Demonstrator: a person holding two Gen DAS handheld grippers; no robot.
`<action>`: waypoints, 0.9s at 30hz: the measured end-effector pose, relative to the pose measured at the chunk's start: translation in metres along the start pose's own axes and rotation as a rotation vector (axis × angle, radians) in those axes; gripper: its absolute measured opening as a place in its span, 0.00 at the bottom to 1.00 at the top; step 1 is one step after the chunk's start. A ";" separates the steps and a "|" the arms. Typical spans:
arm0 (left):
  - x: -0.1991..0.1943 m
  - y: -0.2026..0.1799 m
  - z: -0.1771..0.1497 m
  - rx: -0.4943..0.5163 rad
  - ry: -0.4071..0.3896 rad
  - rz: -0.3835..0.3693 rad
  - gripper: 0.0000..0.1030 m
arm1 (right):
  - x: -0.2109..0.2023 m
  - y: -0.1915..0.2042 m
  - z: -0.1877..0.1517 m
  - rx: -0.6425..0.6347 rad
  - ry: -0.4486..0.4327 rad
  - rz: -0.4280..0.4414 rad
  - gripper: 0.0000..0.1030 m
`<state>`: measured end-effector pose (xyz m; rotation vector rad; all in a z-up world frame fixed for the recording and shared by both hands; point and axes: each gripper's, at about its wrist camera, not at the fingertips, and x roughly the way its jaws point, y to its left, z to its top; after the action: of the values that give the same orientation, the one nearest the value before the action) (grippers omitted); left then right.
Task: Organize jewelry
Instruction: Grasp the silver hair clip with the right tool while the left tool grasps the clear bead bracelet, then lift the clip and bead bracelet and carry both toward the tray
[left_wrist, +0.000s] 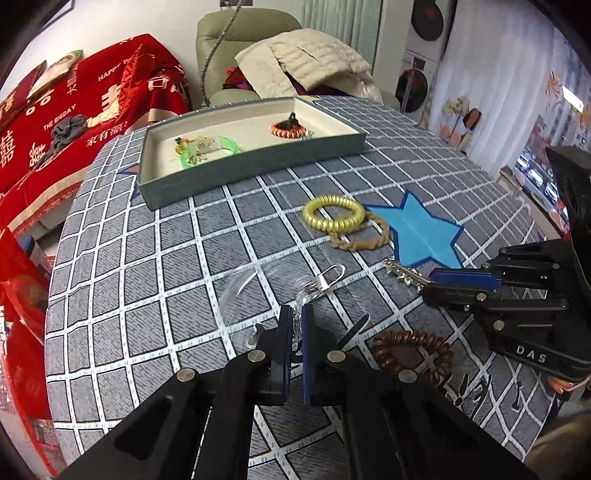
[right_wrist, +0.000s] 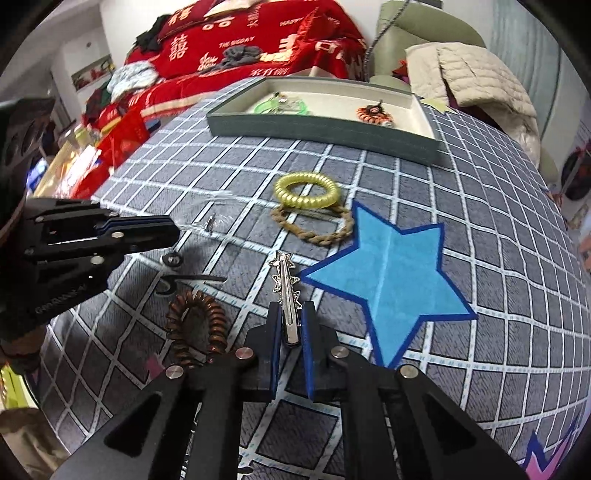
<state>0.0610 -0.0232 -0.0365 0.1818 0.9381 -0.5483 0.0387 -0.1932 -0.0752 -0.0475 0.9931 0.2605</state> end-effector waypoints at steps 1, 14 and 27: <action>0.000 0.001 0.000 -0.009 0.001 -0.003 0.24 | -0.002 -0.002 0.001 0.011 -0.006 0.002 0.11; -0.013 0.019 0.005 -0.103 -0.029 -0.020 0.24 | -0.012 -0.010 0.010 0.067 -0.042 0.036 0.11; -0.035 0.026 0.029 -0.133 -0.096 -0.015 0.24 | -0.022 -0.018 0.025 0.108 -0.074 0.063 0.11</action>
<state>0.0793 0.0006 0.0062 0.0286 0.8796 -0.5024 0.0518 -0.2111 -0.0446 0.0915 0.9347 0.2641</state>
